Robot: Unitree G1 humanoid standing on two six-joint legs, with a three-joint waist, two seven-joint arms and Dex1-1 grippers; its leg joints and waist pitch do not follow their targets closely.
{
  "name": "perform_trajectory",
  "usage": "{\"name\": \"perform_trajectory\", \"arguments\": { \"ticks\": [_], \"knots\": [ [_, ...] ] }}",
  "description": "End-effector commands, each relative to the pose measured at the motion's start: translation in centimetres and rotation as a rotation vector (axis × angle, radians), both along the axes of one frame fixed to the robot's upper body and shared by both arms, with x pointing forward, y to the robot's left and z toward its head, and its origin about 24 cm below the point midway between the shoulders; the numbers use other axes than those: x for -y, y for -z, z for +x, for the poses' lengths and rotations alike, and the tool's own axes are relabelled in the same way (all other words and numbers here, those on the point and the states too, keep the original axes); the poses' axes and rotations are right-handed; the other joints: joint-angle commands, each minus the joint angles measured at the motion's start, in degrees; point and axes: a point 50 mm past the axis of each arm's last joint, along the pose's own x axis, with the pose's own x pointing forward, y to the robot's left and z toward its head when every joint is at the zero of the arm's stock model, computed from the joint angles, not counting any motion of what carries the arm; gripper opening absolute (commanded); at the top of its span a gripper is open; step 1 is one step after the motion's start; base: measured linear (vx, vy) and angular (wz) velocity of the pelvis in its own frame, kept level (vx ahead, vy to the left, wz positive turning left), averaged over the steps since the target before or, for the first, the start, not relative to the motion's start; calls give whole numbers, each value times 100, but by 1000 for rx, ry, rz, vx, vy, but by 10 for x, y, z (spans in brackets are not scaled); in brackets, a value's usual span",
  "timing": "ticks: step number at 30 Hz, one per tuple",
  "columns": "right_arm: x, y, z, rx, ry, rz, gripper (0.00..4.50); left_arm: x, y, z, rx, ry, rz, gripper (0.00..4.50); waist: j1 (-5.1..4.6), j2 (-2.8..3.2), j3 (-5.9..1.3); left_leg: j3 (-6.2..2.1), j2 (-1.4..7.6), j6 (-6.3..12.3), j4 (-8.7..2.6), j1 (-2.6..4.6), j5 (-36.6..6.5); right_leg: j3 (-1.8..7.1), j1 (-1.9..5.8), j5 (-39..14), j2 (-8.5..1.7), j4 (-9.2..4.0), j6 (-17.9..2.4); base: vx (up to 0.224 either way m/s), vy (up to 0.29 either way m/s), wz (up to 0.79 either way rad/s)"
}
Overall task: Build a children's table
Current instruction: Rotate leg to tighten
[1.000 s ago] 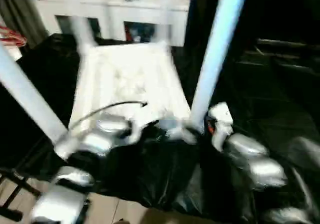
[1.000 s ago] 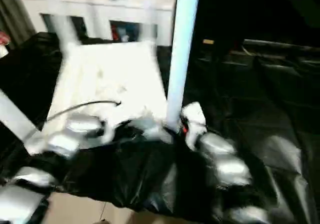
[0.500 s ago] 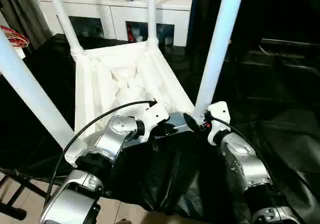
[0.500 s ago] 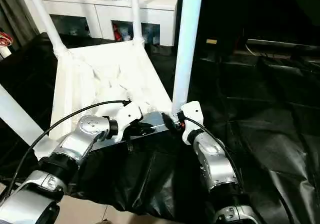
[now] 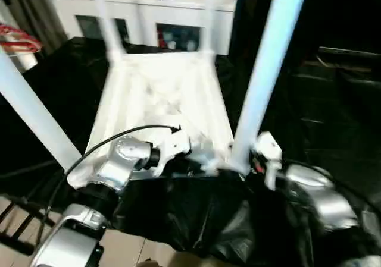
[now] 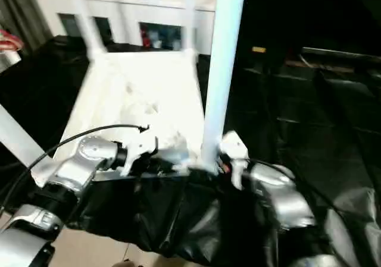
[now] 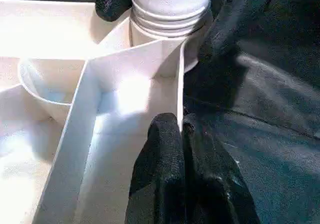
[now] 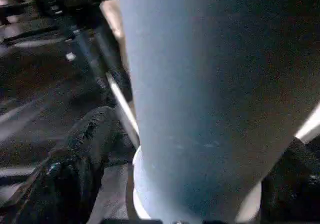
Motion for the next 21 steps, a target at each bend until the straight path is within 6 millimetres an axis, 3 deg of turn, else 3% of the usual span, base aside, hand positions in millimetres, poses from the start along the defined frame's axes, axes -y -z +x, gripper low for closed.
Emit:
{"name": "perform_trajectory", "arguments": {
  "ticks": [1, 6, 12, 17, 21],
  "knots": [
    [-24, 2, -14, -46, -181, 32, 400, 12, -8, 1, 28, 43, -40, 0, 8, -82, -309, 0, 143, 462, -336, -11, -1040, 229, 320, -785, -285, -396, -1248, 0, 0, 0],
    [-20, -1, -24, -102, -304, 16, 364, 4, -10, -1, -3, 100, -20, 0, 37, -82, -313, 4, 146, 509, -321, -12, -980, 226, 306, -678, -285, -378, -1297, 0, 0, 0],
    [-18, -3, -27, -124, -352, 8, 312, -3, -11, 0, -5, 131, 2, 0, 70, -75, -312, -2, 152, 396, -332, 1, -1084, 229, 303, -831, -296, -390, -1275, 0, 0, 0],
    [-19, -3, -28, -129, -355, 9, 277, -5, -11, 0, -10, 137, 3, 0, 90, -58, -323, -9, 149, 354, -329, -4, -1045, 227, 312, -740, -290, -375, -1266, 0, 0, 0],
    [-21, -2, -20, -96, -238, 38, 271, -3, -12, 3, 9, 82, -19, 0, 91, -64, -321, -4, 141, 363, -324, -10, -1033, 224, 313, -686, -290, -374, -1287, 0, 0, 0]
  ]
}}
